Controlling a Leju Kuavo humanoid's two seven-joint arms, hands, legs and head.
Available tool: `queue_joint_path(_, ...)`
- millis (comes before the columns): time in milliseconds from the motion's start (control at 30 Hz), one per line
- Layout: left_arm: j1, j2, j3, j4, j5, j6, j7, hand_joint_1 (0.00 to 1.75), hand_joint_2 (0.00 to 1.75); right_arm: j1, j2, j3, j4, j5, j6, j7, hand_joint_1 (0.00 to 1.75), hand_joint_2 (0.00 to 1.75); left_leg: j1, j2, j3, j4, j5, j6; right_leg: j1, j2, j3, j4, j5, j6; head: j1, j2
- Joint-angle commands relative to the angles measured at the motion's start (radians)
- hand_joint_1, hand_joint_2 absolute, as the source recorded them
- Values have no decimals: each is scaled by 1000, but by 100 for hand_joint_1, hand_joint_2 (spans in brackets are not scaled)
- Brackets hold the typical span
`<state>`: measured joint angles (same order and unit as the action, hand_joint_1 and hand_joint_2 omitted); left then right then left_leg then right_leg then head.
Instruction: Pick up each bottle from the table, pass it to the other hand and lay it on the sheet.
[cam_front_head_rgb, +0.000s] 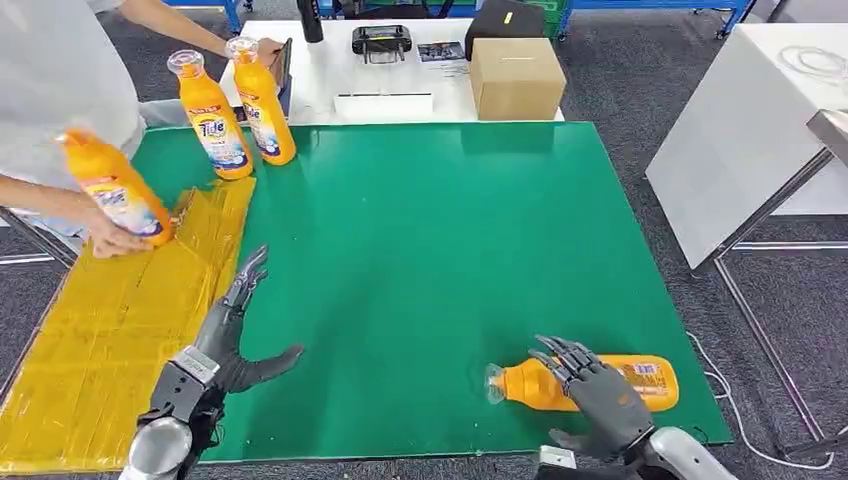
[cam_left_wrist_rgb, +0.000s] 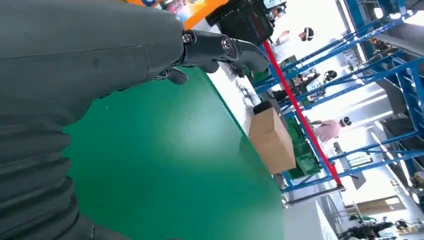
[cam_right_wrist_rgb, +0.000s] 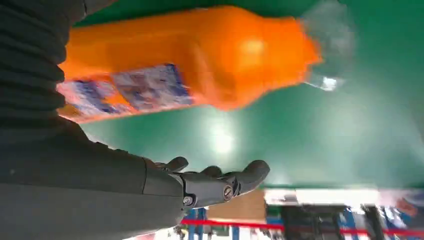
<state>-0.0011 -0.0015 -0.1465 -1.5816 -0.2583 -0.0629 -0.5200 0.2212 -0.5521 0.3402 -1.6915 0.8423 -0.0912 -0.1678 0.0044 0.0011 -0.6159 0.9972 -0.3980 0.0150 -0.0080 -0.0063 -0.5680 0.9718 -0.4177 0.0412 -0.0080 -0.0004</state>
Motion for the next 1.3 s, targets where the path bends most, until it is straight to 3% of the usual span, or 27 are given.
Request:
queue_joint_path(33, -7, -15, -14, 38, 7, -3, 9, 0, 175, 13, -1, -101, 69, 125, -12, 118, 0, 175, 0, -1, 4, -1, -2, 0, 0, 0, 5, -2, -2, 0, 0, 0)
queue_joint_path(300, 22, -30, -2, 27, -2, -1, 28, 0, 175, -34, 65, -122, 131, 274, -5, 239, 0, 175, 1, 1, 6, -2, -3, -1, 1, 1, 6, -3, -2, -1, 0, 0)
queue_joint_path(567, 27, -38, 2, 40, -7, -2, 34, 0, 175, -76, 121, -154, 219, 351, 29, 288, 0, 175, 1, 2, 5, -2, -2, 0, 1, 2, 6, -3, -1, -1, 0, 0)
queue_joint_path(967, 16, -35, -9, 57, -7, -4, 33, 0, 175, -82, 102, -150, 270, 338, 86, 288, 0, 175, 1, 0, 5, -2, -2, 0, 1, 0, 6, -3, -1, -1, 0, 0)
queue_joint_path(1033, 10, -34, -13, 66, -7, -5, 33, 0, 175, -81, 84, -141, 284, 321, 115, 287, 7, 175, 1, 0, 6, -2, -2, 0, 1, 0, 6, -3, -1, -1, 0, 0)
queue_joint_path(1067, 8, -33, -15, 70, -7, -5, 33, 0, 175, -82, 77, -135, 293, 313, 124, 284, 24, 175, 1, 0, 5, -2, -2, 0, 1, 0, 5, -3, -1, -1, 0, 0)
queue_joint_path(1100, 3, -32, -18, 77, -7, -6, 32, 0, 175, -85, 68, -128, 305, 302, 130, 281, 105, 175, 1, -1, 7, -2, -2, 0, 1, 0, 7, -3, -1, -1, 0, 0)
queue_joint_path(1133, 0, -32, -21, 81, -7, -6, 32, 0, 175, -87, 64, -127, 316, 291, 134, 275, 138, 175, 1, -1, 6, -2, -2, 0, 1, 0, 6, -3, -1, -1, 0, 0)
queue_joint_path(1167, -2, -32, -23, 83, -7, -7, 32, 0, 175, -89, 63, -125, 322, 287, 136, 273, 152, 175, 0, -1, 5, -2, -1, 0, 0, 0, 5, -3, -1, -1, 0, 0)
queue_joint_path(1267, -6, -30, -29, 87, -6, -7, 33, 0, 175, -102, 67, -111, 343, 273, 130, 256, 173, 175, 1, -1, 7, -2, -2, 0, 1, 0, 7, -3, -1, -1, 0, 0)
queue_joint_path(1300, -6, -30, -29, 87, -6, -7, 33, 0, 175, -105, 71, -109, 343, 273, 131, 256, 173, 175, 1, -1, 6, -2, -1, 0, 1, 0, 6, -3, 0, 0, 0, 0)
